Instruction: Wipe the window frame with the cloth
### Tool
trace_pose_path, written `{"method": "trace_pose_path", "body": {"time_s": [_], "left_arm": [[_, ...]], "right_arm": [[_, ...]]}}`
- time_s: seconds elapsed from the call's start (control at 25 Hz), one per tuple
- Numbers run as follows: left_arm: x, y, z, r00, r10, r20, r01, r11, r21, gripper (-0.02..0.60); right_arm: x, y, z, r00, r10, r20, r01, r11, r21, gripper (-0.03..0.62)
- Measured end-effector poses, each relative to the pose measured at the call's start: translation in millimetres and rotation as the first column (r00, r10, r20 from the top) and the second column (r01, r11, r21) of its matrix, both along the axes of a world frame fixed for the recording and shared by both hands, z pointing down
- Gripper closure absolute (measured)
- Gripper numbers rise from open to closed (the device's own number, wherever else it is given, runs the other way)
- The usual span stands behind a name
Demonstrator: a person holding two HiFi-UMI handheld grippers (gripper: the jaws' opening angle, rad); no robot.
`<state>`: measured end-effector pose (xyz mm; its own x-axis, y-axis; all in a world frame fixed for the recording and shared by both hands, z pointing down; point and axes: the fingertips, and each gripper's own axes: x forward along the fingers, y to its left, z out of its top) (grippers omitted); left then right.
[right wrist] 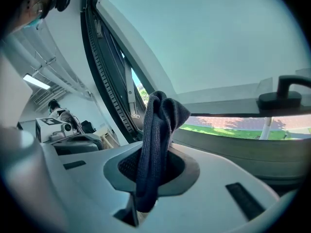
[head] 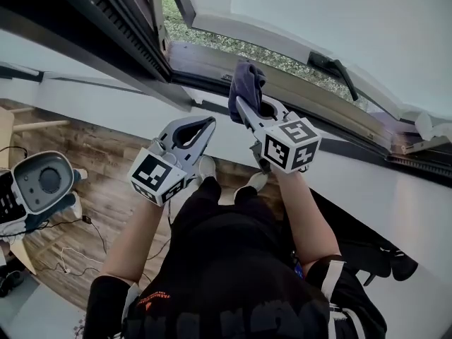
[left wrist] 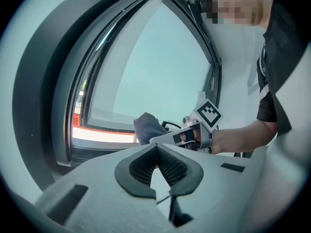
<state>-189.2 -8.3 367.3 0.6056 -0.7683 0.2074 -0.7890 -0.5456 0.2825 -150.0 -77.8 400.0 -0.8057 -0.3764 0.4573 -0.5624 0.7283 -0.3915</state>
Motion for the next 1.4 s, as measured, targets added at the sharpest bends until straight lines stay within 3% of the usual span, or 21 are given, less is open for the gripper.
{"method": "trace_pose_path", "body": {"time_s": [0.88, 1.4], "left_arm": [[134.6, -27.3, -64.2, 0.984, 0.171, 0.057, -0.176, 0.978, 0.112, 0.563], [195.3, -30.4, -97.9, 0.968, 0.231, 0.096, -0.245, 0.953, 0.177, 0.563]], "right_arm": [[206.1, 1.0, -54.3, 0.973, 0.217, 0.074, -0.222, 0.972, 0.074, 0.545], [277.3, 13.7, -102.7, 0.963, 0.25, 0.096, -0.264, 0.949, 0.174, 0.545]]}}
